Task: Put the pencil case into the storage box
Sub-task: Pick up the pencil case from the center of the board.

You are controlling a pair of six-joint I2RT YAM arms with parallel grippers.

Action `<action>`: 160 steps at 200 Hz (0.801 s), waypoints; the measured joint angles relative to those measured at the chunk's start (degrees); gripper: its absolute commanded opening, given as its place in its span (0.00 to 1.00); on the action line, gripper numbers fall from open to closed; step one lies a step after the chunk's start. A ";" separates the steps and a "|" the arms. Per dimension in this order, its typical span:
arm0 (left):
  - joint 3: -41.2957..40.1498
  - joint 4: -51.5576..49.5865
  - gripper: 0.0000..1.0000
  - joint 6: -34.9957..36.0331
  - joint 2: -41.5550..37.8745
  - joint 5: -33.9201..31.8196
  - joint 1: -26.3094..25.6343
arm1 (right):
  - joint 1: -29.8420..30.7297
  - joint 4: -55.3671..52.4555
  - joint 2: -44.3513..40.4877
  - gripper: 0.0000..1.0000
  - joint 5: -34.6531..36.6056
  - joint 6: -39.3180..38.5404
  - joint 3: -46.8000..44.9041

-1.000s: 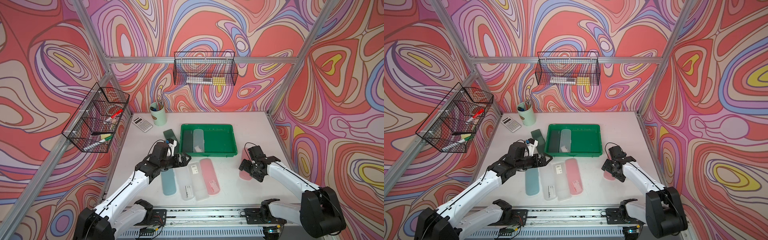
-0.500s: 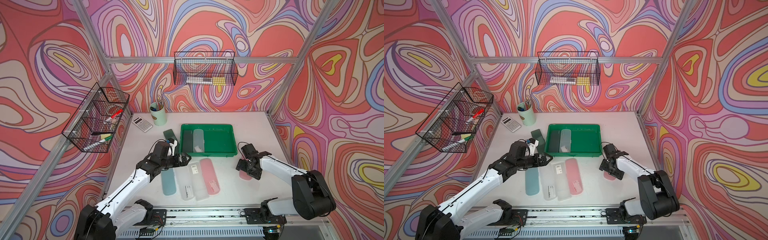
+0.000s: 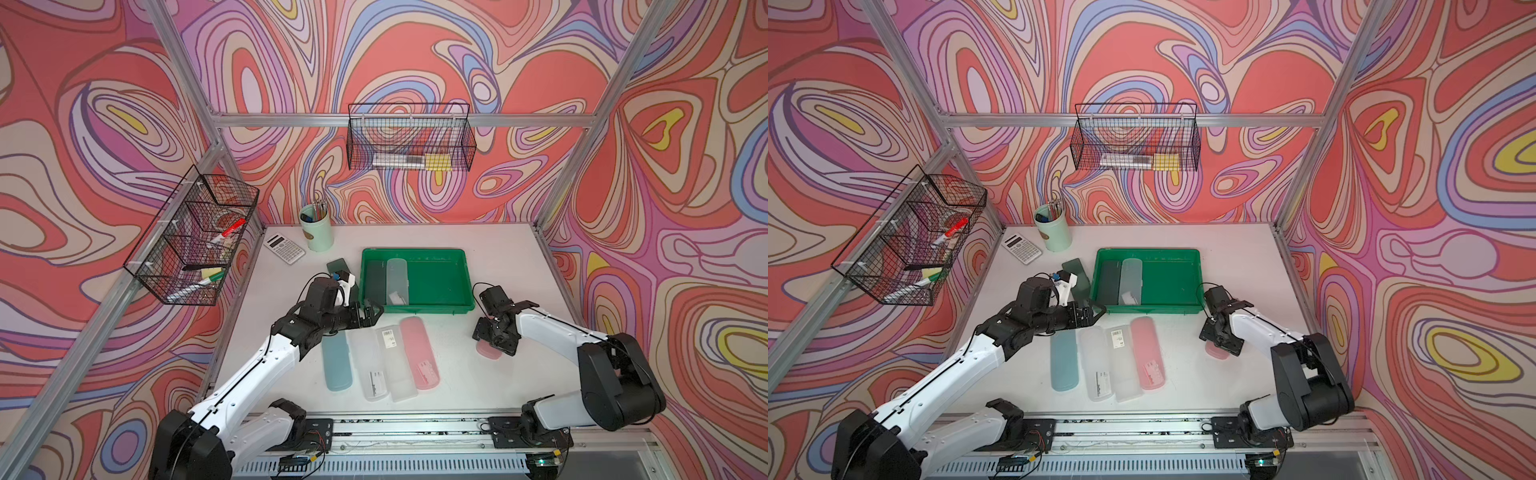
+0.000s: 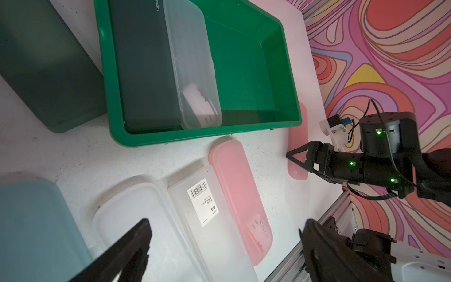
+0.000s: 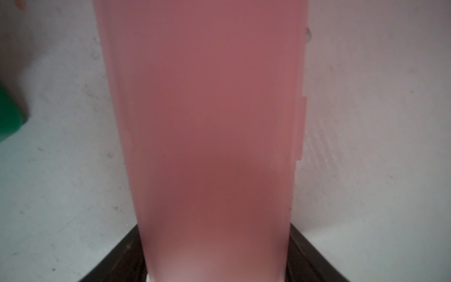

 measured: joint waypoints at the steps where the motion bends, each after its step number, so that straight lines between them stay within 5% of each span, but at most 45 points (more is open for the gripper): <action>1: 0.00 -0.02 0.99 0.00 0.00 0.00 0.00 | 0.02 0.04 -0.02 0.76 0.00 0.02 -0.02; 76: 3.96 -0.13 0.99 -1.27 1.27 0.90 0.00 | 0.17 -1.22 -5.92 0.75 3.52 0.92 -1.33; 160: 12.24 6.80 0.99 -4.52 11.41 5.31 -0.04 | 0.17 -9.60 -11.50 0.72 9.75 -0.57 8.74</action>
